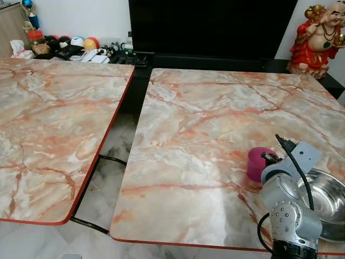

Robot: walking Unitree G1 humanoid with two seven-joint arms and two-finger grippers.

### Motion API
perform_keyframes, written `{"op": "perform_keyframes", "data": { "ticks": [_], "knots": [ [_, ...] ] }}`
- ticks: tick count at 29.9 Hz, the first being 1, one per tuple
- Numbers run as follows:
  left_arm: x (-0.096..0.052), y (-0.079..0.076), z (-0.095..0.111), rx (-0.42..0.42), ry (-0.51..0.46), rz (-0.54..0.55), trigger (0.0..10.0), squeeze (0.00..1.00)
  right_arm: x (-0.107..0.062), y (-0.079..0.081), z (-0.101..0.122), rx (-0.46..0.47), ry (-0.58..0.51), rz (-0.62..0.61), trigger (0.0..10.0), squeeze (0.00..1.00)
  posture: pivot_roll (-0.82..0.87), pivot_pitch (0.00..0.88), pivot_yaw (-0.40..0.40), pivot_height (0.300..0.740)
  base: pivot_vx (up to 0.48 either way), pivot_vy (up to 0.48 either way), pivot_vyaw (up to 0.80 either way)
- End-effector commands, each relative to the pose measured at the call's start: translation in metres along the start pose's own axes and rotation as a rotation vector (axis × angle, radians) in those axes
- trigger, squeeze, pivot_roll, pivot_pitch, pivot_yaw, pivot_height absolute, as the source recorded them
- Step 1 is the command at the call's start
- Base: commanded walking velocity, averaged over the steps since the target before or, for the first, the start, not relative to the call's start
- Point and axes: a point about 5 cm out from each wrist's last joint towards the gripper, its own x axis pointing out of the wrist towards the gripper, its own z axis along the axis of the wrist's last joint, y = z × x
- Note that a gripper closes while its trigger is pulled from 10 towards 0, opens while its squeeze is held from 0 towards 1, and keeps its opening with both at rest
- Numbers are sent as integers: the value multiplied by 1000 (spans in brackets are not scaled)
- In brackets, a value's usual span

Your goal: Setting the table

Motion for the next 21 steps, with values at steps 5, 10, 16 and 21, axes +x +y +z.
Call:
{"op": "perform_keyframes", "data": {
  "ticks": [5,10,16,21],
  "knots": [
    [-3,-1,-11,21,44,-9,10000,0,1,0,1,31,1,-14,10000,0,-38,106,-15,740,0,0,0],
    [-3,-1,-11,21,46,-10,10000,0,1,0,6,52,-21,-23,10000,0,-39,106,-17,740,0,0,0],
    [-3,-3,-11,32,46,-17,10000,0,0,5,7,42,-29,4,10000,102,-38,107,-16,740,0,0,0],
    [-3,-2,-12,32,48,-18,10000,0,0,7,4,55,-16,7,10000,537,-35,107,-17,740,0,0,0]
  ]
}}
